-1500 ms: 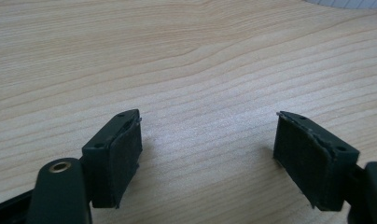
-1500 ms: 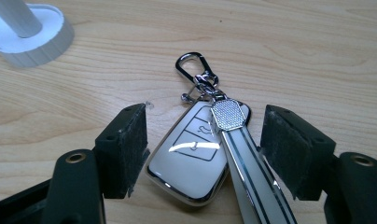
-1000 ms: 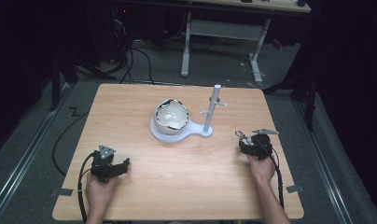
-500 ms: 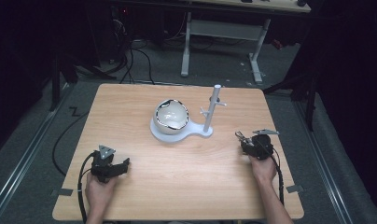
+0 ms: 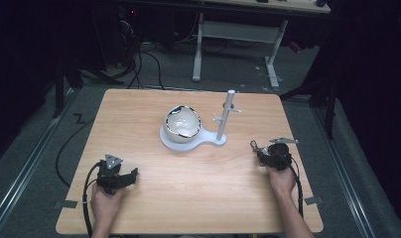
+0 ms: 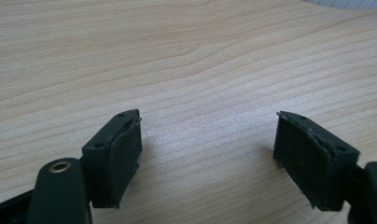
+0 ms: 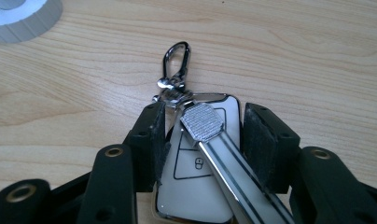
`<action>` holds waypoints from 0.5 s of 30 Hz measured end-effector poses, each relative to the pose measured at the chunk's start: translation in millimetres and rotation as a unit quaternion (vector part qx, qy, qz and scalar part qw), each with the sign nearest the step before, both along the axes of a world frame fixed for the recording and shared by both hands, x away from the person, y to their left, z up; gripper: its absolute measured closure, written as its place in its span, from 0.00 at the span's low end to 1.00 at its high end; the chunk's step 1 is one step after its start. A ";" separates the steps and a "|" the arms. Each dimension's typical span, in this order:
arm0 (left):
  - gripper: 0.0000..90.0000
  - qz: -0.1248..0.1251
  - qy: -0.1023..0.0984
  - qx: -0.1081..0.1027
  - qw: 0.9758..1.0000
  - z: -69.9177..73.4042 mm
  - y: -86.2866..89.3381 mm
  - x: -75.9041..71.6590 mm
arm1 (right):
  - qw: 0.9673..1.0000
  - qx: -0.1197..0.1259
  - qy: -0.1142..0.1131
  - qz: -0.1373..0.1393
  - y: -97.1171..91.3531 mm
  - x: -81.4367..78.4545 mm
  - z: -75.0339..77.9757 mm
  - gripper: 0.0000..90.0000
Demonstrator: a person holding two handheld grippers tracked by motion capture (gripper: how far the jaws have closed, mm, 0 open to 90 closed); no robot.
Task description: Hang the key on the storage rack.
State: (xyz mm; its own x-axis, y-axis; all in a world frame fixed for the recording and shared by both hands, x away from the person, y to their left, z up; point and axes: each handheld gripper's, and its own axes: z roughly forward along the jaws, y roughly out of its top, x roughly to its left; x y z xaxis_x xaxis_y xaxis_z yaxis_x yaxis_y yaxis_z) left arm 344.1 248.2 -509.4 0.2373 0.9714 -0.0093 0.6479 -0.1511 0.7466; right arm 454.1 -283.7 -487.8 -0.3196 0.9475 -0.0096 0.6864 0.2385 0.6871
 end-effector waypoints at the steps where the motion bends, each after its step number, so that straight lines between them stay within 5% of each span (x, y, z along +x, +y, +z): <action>1: 0.27 0.000 0.000 0.000 1.000 0.0 0.0 0.0 | 1.000 0.000 0.000 0.000 0.1 -0.2 0.0 0.56; 15: 0.26 0.000 0.000 0.000 1.000 0.0 0.0 0.0 | 1.000 0.014 -0.020 0.006 -3.1 -6.1 1.2 0.57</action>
